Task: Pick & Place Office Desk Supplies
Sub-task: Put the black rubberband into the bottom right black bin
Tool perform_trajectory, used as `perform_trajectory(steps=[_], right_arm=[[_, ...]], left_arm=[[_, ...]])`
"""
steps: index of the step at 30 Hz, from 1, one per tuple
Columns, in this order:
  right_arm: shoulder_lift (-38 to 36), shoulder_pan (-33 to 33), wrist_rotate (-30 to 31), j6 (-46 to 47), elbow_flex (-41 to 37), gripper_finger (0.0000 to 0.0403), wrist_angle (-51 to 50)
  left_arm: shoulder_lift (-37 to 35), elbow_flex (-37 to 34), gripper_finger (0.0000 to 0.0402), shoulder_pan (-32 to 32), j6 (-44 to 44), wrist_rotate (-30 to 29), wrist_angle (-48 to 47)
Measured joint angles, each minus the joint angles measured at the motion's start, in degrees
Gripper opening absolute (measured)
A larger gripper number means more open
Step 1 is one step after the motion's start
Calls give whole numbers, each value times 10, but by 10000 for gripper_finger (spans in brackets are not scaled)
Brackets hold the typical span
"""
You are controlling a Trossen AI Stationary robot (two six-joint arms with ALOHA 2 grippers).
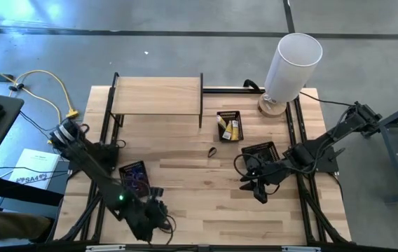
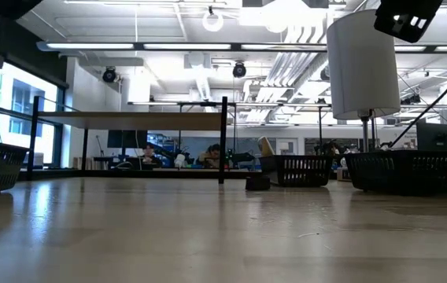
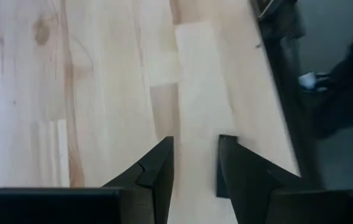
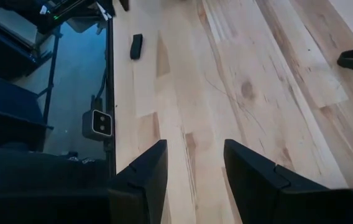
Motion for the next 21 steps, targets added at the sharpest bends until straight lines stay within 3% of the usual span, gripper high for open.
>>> perform_trajectory(steps=[8,14,21], right_arm=[[0,0,0,0,0,145,0],[0,0,0,0,0,145,0],[0,0,0,0,0,145,0]], left_arm=[[57,0,121,-18,-83,-25,18],[55,0,121,-6,-167,-3,5],[55,0,123,13,-194,28,8]])
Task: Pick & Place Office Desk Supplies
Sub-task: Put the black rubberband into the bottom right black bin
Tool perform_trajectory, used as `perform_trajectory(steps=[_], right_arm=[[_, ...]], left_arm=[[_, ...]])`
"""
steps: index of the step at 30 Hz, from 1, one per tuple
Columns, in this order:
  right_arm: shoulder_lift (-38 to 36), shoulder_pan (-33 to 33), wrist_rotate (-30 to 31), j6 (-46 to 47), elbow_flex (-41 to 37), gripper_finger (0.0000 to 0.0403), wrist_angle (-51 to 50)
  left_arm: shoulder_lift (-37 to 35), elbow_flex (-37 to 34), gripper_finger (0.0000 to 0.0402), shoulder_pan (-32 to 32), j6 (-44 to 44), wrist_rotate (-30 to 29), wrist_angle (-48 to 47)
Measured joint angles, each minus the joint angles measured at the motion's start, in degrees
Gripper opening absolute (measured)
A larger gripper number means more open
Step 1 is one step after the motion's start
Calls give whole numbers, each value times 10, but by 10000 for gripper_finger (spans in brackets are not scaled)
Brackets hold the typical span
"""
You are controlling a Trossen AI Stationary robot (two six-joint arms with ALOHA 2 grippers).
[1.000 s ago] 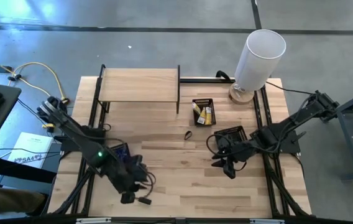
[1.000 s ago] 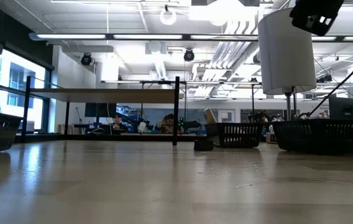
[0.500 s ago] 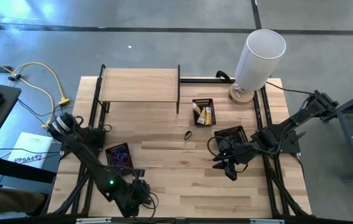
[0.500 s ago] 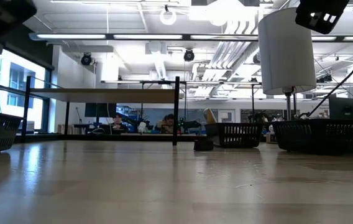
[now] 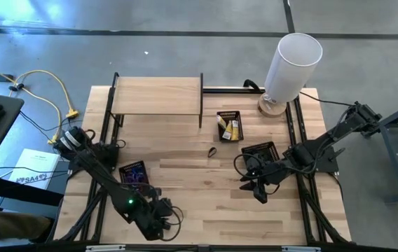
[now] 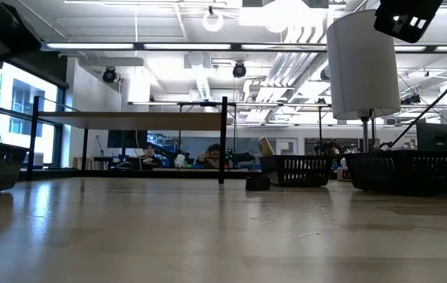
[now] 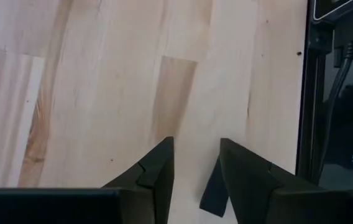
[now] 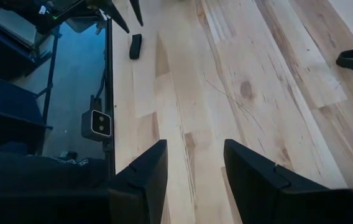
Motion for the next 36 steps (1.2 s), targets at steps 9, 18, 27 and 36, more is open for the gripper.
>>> perform_trajectory(steps=[9,18,27,36], right_arm=[[0,0,0,-9,0,145,0],[0,0,2,-11,0,145,0],[0,0,2,-15,0,145,0],[0,0,2,-15,0,145,0]], left_arm=[[0,0,214,-1,-29,34,21],[0,0,255,-2,-86,78,31],[19,0,256,-23,26,46,30],[69,0,256,-23,15,44,31]])
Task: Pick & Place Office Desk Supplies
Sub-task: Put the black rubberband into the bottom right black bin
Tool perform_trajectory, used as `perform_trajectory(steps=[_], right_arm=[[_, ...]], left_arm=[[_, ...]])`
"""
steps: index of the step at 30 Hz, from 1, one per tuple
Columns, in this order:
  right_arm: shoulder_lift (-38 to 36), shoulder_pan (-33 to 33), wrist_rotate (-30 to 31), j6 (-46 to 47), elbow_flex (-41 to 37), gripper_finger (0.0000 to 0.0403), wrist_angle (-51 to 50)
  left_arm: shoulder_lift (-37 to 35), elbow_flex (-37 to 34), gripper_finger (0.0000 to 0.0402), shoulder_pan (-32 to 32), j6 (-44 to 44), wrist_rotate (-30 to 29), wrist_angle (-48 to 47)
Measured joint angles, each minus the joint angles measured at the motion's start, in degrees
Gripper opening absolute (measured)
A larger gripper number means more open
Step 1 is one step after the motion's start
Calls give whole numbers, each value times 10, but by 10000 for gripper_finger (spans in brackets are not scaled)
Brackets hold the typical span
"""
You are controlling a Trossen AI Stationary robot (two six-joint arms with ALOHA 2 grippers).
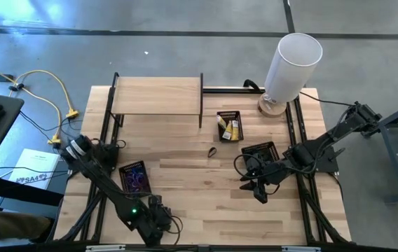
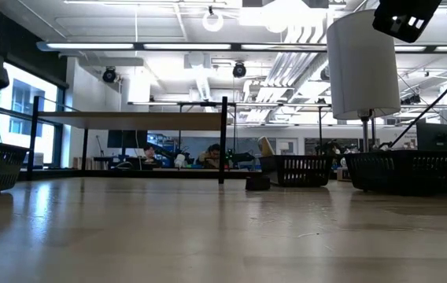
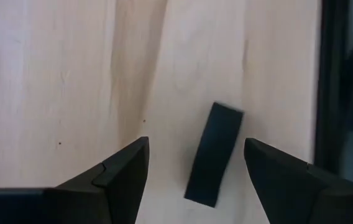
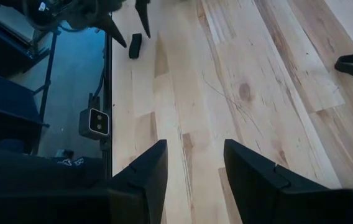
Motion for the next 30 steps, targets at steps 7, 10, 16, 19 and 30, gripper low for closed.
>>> perform_trajectory(steps=[7,10,16,19,30], right_arm=[[0,0,0,0,0,145,0],[0,0,3,0,0,145,0],[0,0,32,0,0,145,0],[0,0,42,0,0,145,0],[0,0,-28,21,0,145,73]], left_arm=[[31,1,256,-9,20,18,-2],[45,2,250,-19,41,14,-5],[53,2,181,-26,35,2,-24],[53,2,128,-26,35,2,-26],[15,1,3,4,-44,19,-35]])
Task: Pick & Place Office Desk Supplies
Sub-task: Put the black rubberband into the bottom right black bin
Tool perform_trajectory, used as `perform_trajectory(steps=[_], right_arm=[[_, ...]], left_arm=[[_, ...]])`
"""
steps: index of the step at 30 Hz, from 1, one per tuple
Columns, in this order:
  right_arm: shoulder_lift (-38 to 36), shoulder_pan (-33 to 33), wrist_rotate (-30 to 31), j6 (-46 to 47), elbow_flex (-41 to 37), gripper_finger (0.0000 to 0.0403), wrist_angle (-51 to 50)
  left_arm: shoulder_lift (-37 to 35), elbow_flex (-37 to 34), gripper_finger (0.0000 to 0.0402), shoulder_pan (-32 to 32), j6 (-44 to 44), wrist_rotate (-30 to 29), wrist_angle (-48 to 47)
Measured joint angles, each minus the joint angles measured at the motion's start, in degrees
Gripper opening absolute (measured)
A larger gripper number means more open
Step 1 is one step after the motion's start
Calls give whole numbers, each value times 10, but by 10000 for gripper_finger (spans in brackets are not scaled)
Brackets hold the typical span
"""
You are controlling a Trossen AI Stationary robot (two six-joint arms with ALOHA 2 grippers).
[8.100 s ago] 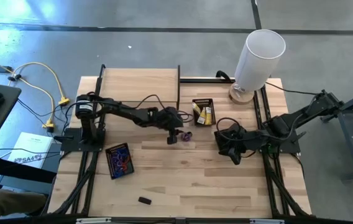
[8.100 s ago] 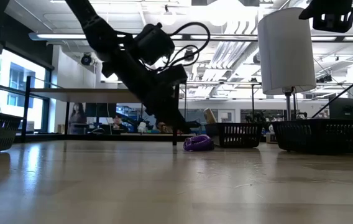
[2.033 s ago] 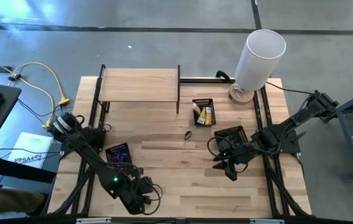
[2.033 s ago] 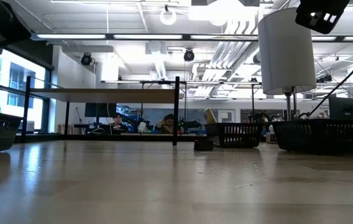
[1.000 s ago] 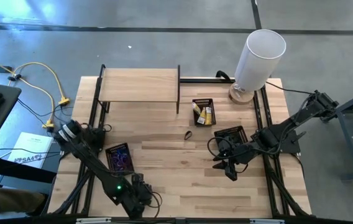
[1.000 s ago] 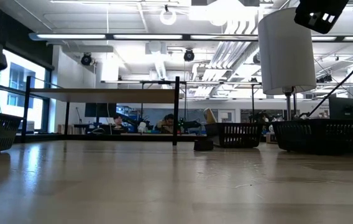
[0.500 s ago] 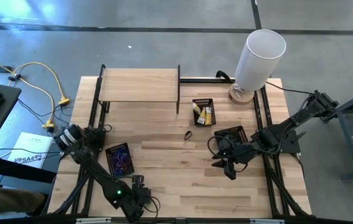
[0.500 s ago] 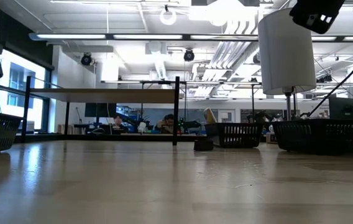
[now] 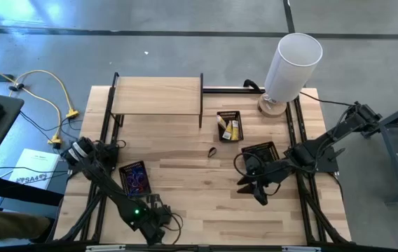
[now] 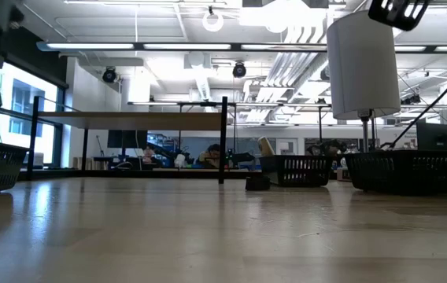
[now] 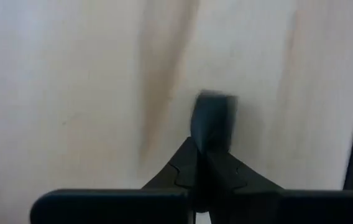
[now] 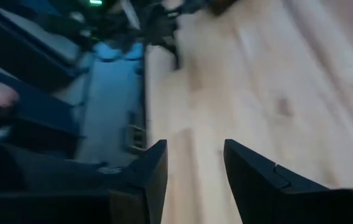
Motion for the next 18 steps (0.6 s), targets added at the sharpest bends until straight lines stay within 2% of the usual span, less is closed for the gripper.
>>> perform_trajectory(steps=[4,7,13,15,18], right_arm=[[0,0,-12,48,0,145,42],[0,0,-11,105,0,145,56],[23,0,5,227,0,145,54],[37,-5,29,262,0,145,60],[56,-23,72,291,0,145,74]], left_arm=[[-52,9,3,33,3,-8,-22],[-96,19,2,66,29,-52,-54],[-143,55,2,139,229,-214,-52],[-142,75,2,167,283,-246,-53],[-141,100,2,203,360,-259,-33]])
